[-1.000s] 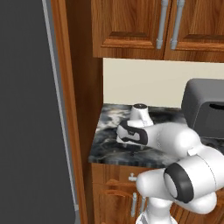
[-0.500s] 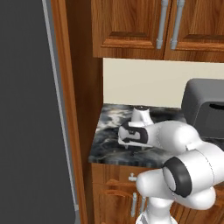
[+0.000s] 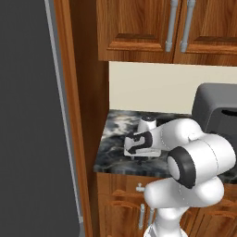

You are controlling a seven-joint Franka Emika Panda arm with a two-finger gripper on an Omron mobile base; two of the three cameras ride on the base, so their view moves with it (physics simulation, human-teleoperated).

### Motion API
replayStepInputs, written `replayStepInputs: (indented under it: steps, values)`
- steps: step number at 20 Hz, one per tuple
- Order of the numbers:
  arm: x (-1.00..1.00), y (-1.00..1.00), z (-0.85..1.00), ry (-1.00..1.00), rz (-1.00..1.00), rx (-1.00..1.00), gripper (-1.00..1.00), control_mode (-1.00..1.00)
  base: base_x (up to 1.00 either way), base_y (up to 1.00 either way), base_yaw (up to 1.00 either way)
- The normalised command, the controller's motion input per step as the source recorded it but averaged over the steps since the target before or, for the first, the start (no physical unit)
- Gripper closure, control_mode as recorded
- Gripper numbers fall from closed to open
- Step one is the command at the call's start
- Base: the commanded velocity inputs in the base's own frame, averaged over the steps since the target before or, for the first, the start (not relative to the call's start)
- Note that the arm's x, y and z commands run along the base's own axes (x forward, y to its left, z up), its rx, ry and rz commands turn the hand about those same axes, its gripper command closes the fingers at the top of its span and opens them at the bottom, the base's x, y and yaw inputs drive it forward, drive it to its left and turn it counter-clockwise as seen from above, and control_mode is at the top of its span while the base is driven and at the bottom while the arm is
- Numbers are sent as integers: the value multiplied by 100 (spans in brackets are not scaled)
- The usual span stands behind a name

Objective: Retrieve the butter from the fridge and place it on a plate on the dining table. Then retrieve the butter knife by the fridge and place it near the plate.

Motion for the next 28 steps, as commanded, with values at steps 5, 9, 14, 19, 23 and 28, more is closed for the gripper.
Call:
replayStepInputs:
  steps: [5,9,14,19,23,28]
  values:
    - [9,0,-27,0,3,0,-100,-100,0,0,0]
    - [5,0,-27,-1,0,0,-100,-100,0,0,0]
    - [0,0,-22,-6,0,0,-100,-100,0,0,0]
    - [-4,0,-22,-2,0,5,100,-100,0,0,0]
    - [0,0,-18,-3,0,4,100,-100,0,0,0]
    - [0,0,-16,-2,0,4,100,-100,0,0,0]
